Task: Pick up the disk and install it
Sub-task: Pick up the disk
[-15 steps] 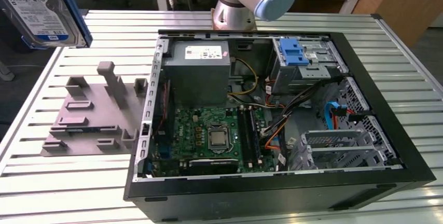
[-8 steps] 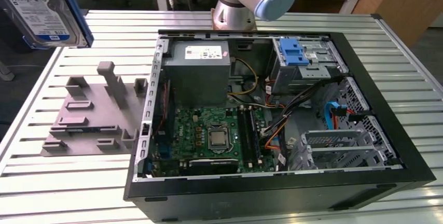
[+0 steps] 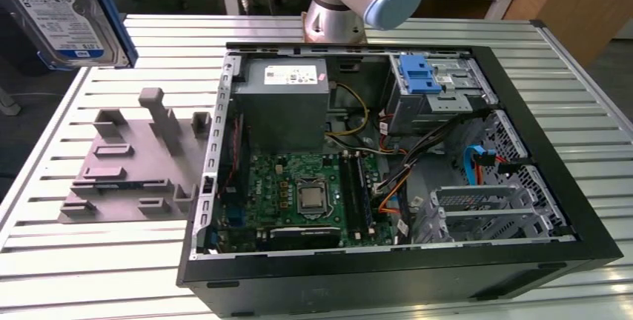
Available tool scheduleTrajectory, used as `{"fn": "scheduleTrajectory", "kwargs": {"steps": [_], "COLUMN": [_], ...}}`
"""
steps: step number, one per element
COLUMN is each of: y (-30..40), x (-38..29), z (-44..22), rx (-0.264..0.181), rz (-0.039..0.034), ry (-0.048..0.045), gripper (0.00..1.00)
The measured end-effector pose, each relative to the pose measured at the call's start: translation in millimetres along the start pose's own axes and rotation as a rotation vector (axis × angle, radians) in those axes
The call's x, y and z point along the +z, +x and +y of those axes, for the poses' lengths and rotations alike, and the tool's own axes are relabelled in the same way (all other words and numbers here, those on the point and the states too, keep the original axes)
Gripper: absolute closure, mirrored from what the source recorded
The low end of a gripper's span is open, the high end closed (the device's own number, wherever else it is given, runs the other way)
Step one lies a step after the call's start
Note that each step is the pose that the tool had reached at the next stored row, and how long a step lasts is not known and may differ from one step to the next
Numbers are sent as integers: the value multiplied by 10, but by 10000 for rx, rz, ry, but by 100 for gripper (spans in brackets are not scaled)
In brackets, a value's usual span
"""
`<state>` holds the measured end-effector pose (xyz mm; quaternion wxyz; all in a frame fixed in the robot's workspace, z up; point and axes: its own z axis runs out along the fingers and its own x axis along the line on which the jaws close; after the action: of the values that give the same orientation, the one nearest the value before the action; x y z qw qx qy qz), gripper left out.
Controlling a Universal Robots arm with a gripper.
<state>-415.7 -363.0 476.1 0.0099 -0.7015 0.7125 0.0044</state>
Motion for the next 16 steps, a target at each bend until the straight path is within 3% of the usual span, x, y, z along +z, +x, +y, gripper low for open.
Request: {"fn": "scheduleTrajectory", "kwargs": {"steps": [16], "y": [-1], "x": [1], "z": [-84], "rx": [0], "rz": [0], "ry": [0], "gripper": [63]}}
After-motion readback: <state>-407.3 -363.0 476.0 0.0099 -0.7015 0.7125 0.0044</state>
